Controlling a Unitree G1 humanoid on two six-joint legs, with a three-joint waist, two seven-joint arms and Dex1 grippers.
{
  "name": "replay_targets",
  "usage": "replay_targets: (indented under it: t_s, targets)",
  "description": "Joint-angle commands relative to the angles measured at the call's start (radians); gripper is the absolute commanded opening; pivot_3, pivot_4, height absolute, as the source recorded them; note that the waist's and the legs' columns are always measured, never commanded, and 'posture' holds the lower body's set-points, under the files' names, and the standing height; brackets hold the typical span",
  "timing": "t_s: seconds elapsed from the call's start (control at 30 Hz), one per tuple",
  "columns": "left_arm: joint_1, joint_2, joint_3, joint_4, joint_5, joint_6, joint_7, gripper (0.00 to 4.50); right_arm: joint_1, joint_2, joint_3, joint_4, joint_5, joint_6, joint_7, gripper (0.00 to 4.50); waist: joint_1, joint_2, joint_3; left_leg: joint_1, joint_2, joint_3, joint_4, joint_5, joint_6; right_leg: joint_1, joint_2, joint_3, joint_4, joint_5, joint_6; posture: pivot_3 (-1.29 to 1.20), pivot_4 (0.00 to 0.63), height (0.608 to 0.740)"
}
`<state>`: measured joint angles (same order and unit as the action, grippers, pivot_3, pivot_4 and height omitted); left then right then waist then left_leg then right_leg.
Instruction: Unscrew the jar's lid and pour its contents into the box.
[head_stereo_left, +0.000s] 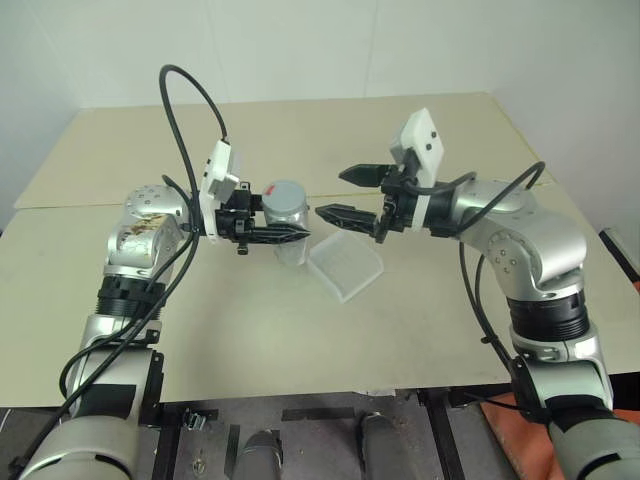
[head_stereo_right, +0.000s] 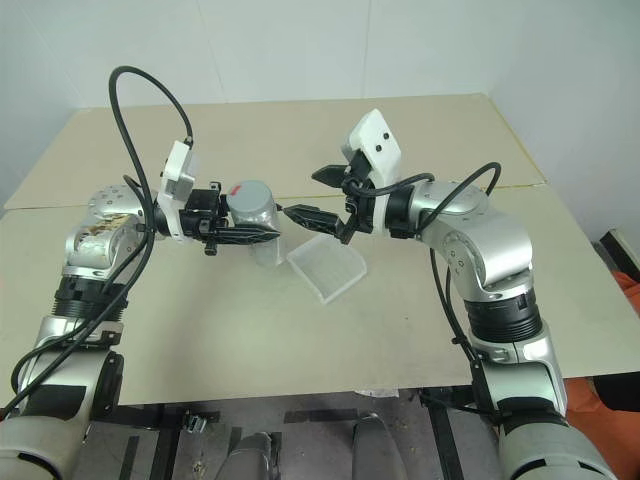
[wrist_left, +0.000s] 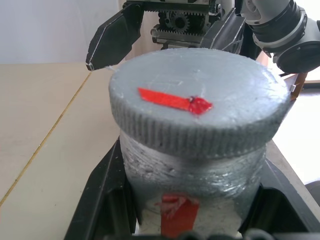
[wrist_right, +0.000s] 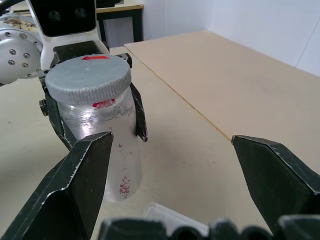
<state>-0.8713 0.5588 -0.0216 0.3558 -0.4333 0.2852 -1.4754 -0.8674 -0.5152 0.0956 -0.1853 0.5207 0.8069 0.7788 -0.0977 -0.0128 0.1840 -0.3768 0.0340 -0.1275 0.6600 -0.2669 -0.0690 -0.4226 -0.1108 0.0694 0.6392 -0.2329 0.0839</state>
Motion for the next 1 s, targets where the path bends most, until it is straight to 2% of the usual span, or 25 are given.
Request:
replay_targets:
  t_s: [0.03, 0.2, 0.47, 0.77, 1.0]
  targets:
    - [-0.029, 0.004, 0.015, -0.010, -0.010, -0.016, -0.004, 2.00, 0.008, -0.017, -0.042, -0.129, 0.073, 0.037, 0.022, 4.46, 0.000, 0.000, 0.000, 0.000, 0.000, 0.000, 0.000, 0.000, 0.000, 0.000, 0.000, 0.000, 0.000, 0.000, 0.000, 0.00, 0.150, 0.740]
    - [-0.027, -0.002, 0.014, -0.012, -0.011, -0.012, -0.001, 2.00, -0.012, 0.045, -0.016, -0.194, 0.100, 0.083, -0.053, 4.46, -0.003, 0.000, 0.000, 0.001, 0.000, 0.000, 0.000, 0.000, 0.000, 0.000, 0.000, 0.000, 0.001, 0.000, 0.000, 0.00, 0.150, 0.740]
    - [-0.026, -0.002, 0.012, -0.020, -0.015, -0.002, -0.006, 2.00, -0.085, 0.127, 0.046, -0.149, 0.033, 0.110, -0.169, 4.46, 0.000, 0.000, 0.000, 0.000, 0.000, 0.000, 0.000, 0.000, 0.000, 0.000, 0.000, 0.000, 0.000, 0.000, 0.000, 0.00, 0.150, 0.740]
    - [-0.016, 0.008, 0.015, -0.032, -0.016, 0.006, -0.007, 2.00, -0.110, 0.177, 0.072, -0.107, 0.014, 0.096, -0.176, 4.46, -0.003, 0.000, 0.000, 0.001, 0.000, 0.000, 0.000, 0.000, 0.000, 0.000, 0.000, 0.000, 0.001, 0.000, 0.000, 0.00, 0.150, 0.740]
    - [-0.006, 0.017, 0.017, -0.043, -0.019, 0.012, -0.006, 2.00, -0.097, 0.158, 0.062, -0.093, 0.007, 0.093, -0.153, 4.46, -0.001, 0.000, 0.000, 0.000, 0.000, 0.000, 0.000, 0.000, 0.000, 0.000, 0.000, 0.000, 0.000, 0.000, 0.000, 0.00, 0.150, 0.740]
